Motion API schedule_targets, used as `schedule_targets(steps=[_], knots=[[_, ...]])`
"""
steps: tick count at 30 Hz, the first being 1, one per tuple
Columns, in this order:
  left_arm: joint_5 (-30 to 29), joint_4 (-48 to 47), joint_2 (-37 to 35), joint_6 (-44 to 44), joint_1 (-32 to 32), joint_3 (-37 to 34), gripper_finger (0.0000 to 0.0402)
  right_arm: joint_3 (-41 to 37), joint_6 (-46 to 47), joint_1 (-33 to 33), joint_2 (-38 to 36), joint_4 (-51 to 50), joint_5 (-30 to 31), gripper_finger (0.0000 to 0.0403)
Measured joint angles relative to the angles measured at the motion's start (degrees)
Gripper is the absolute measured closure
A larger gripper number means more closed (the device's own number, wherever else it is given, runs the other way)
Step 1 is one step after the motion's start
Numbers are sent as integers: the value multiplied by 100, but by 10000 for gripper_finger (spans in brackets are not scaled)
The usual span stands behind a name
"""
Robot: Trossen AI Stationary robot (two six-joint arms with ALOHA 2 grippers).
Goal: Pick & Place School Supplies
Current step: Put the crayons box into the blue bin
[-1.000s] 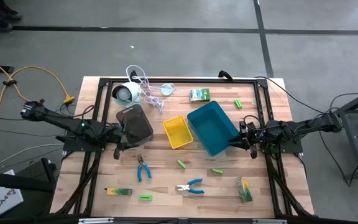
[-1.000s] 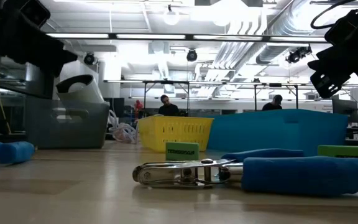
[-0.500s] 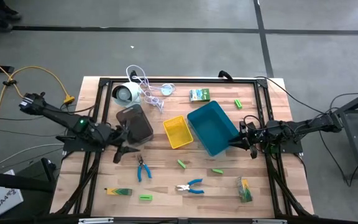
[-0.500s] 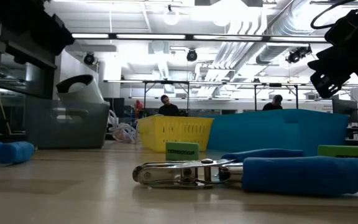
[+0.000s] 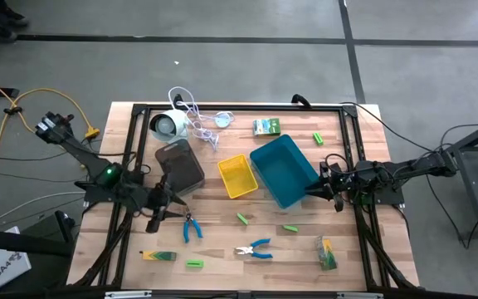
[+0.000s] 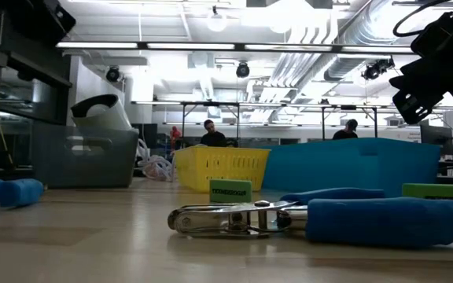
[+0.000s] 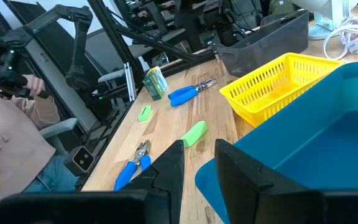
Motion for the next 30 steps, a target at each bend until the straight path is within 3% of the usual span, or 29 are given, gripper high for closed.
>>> schedule_targets(steps=[9, 30], knots=[[-230, -1346, 751, -1618, -711, 756, 229, 0, 0, 2, 0, 0, 0, 320], [100, -1753, 1105, -3680, -2224, 915, 251, 0, -2, 2, 0, 2, 0, 320]])
